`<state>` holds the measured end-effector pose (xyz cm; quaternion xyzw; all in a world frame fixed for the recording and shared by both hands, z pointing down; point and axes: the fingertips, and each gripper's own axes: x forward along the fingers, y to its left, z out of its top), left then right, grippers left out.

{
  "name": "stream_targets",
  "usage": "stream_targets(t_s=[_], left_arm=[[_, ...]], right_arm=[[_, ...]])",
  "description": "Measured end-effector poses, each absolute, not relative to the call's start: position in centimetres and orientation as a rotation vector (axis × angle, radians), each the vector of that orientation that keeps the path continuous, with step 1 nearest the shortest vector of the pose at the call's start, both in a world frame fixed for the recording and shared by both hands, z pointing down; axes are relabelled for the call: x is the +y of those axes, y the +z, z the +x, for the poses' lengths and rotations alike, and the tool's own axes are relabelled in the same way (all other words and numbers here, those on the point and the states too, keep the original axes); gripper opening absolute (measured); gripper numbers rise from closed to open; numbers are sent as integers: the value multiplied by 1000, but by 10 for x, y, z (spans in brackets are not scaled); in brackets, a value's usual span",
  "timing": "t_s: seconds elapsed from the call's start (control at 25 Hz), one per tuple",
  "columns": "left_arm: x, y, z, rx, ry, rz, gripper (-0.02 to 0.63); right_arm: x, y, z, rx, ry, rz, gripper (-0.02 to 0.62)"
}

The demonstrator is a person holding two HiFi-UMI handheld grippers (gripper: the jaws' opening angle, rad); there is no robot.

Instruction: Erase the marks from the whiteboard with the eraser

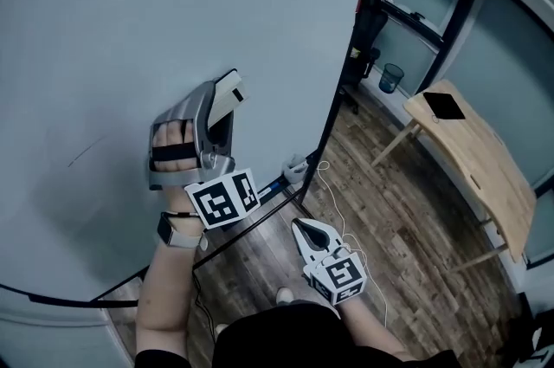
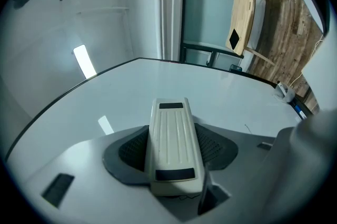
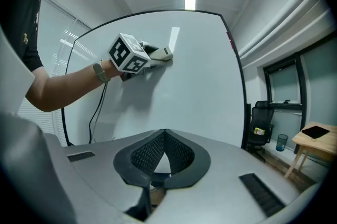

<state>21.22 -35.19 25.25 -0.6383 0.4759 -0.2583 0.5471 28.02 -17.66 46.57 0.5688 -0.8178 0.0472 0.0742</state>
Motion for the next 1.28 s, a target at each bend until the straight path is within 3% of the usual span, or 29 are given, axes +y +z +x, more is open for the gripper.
stream_targets(t_s=[0.84, 1.04, 1.28], left_arm=[[-243, 234, -114, 1420, -604, -1527, 265], [-236, 229, -130, 1430, -632, -1536, 264], [-250, 220, -91, 1372, -660, -1522, 264]], right_arm=[[-161, 453, -28, -2803, 101, 1012, 26], [-161, 454, -44, -2810, 98, 979, 26], [-170, 451, -21, -2805, 96, 1035, 26]])
